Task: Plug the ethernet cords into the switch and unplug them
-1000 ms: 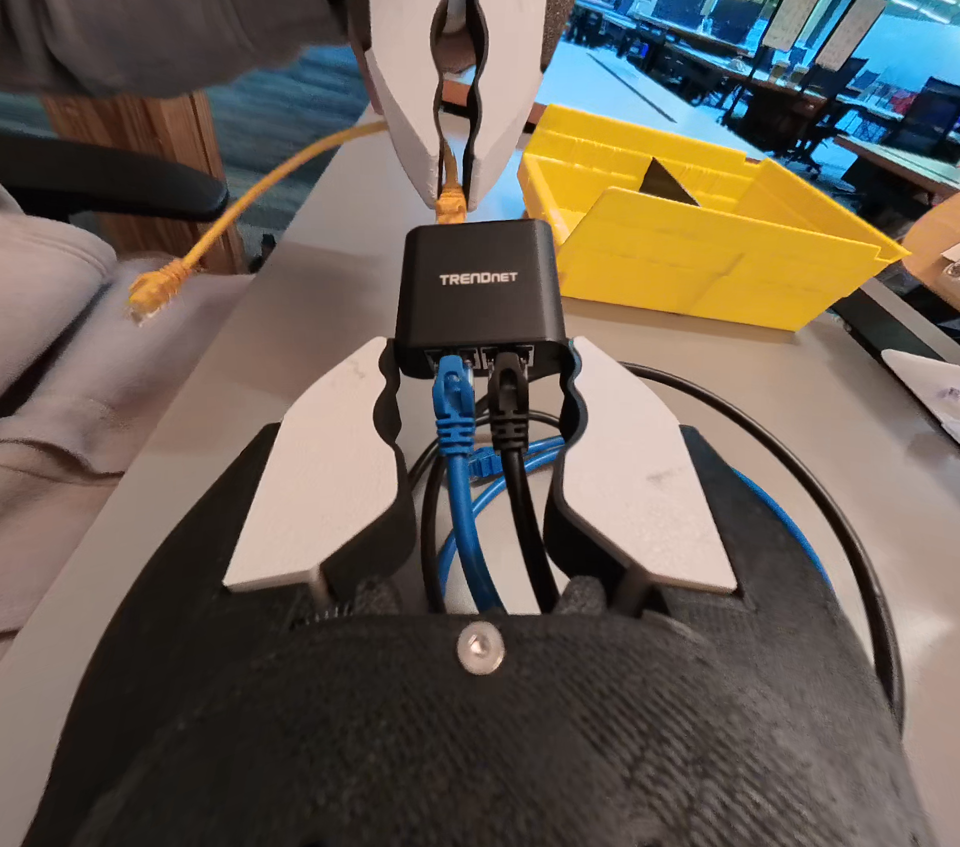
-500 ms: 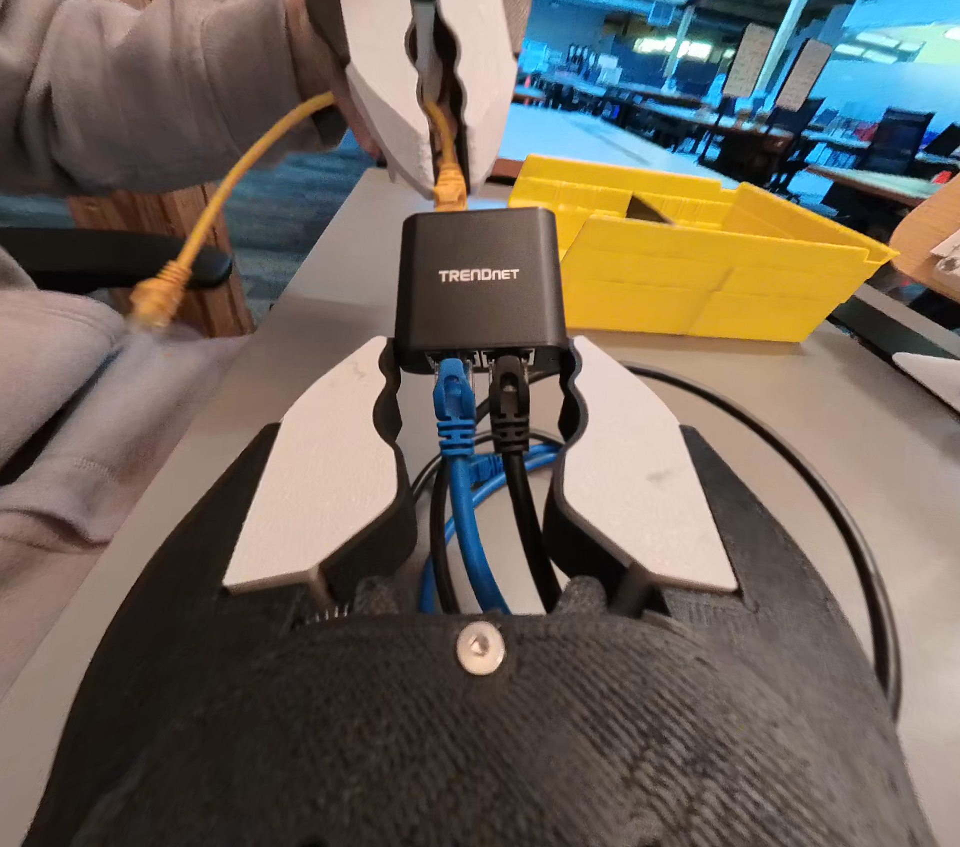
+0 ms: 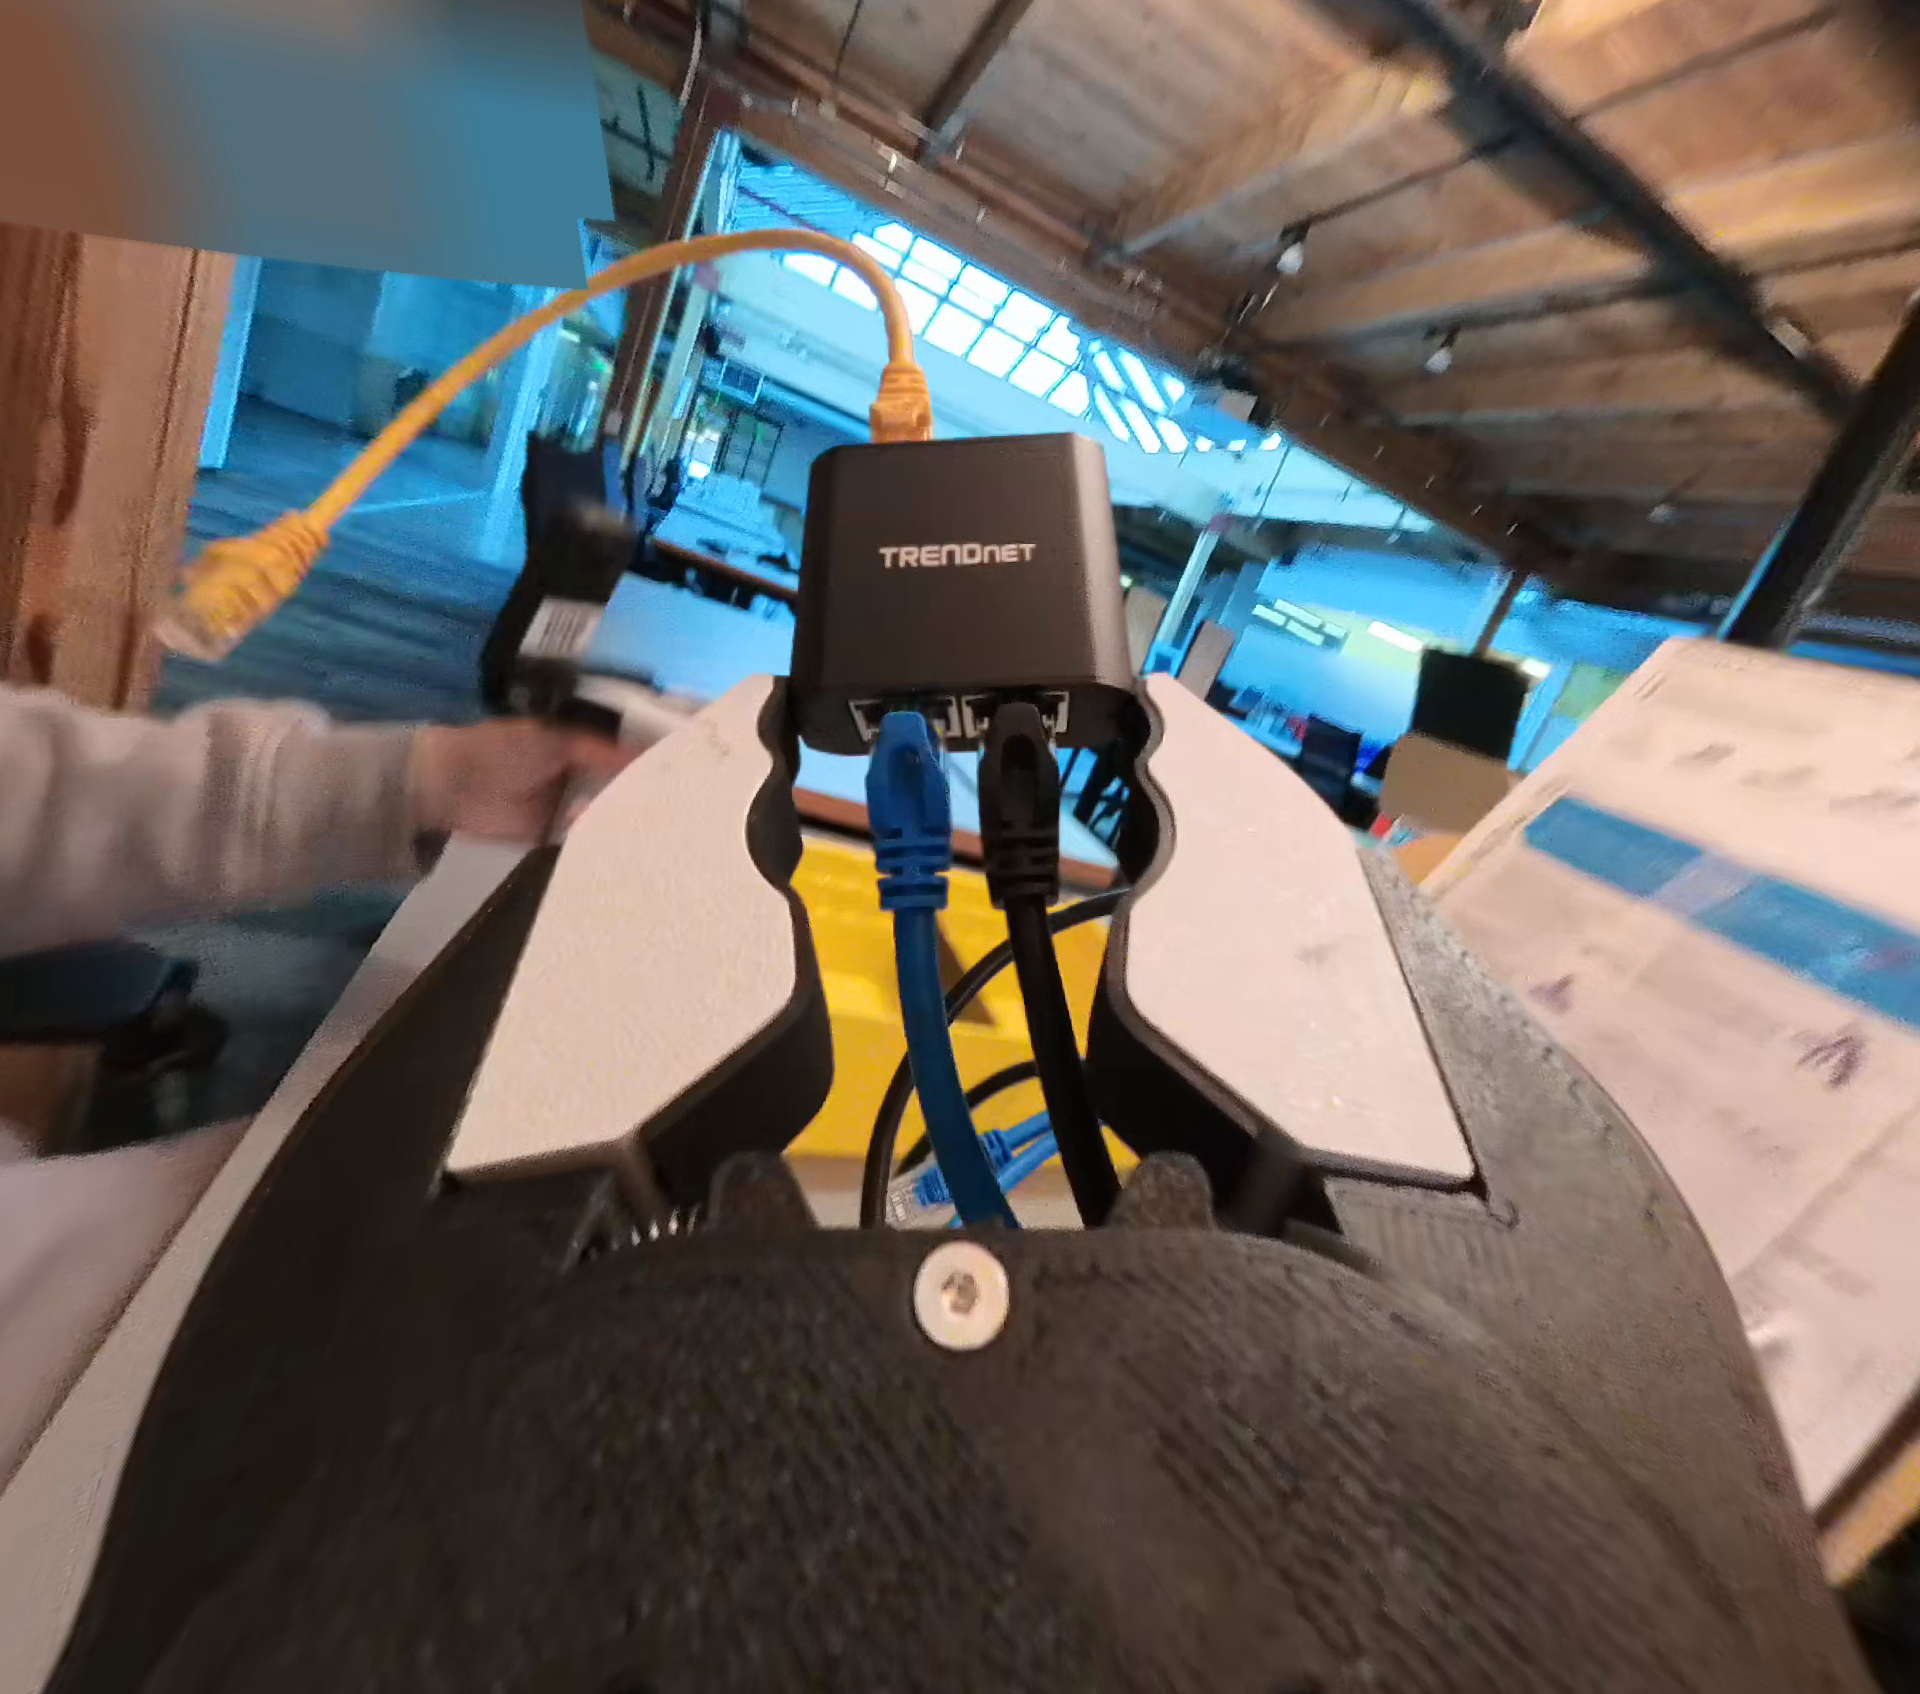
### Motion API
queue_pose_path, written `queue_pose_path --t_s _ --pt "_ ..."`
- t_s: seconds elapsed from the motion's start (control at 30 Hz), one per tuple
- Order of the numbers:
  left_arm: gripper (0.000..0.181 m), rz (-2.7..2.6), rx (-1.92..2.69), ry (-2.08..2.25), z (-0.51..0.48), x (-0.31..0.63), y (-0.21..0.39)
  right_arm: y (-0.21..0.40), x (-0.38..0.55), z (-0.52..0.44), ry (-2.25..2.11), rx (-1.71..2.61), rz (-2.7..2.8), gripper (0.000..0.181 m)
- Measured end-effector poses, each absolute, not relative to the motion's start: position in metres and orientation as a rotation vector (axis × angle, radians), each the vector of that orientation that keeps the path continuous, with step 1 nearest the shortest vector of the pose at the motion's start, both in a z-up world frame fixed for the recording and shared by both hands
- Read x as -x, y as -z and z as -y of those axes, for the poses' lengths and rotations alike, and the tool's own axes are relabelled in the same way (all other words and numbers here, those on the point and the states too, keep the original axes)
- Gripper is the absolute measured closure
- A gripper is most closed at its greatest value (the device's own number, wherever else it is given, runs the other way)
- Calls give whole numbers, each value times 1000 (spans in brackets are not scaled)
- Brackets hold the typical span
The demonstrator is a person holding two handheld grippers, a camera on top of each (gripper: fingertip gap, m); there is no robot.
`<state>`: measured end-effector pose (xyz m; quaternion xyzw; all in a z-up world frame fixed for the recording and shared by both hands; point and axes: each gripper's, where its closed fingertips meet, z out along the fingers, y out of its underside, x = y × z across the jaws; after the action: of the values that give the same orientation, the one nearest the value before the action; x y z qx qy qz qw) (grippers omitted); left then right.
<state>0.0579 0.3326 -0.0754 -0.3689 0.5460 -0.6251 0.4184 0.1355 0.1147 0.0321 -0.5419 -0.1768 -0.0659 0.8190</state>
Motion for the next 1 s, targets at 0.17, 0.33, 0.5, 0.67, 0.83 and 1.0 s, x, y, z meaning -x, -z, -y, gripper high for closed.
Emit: queue_pose_path --t_s 0.17,0.33,0.5,0.67,0.83,1.0 --pt "150 -1487 992 1605 -315 -68 127 -104 -206 -67 326 1102 301 121" --pt "151 -1540 1029 1666 -302 -75 151 -75 -312 -15 351 1050 39 121" --pt "152 -1554 1032 1690 -297 -78 154 6 -393 34 124 799 -362 121" --pt "152 -1620 1004 1648 -291 -75 164 66 -424 38 226 885 -635 121" --pt "153 -1627 1014 1651 -291 -75 168 107 -430 42 486 1073 -937 120" --pt "153 -1644 1023 1643 -289 -76 172 151 -430 47 396 988 -1260 121"
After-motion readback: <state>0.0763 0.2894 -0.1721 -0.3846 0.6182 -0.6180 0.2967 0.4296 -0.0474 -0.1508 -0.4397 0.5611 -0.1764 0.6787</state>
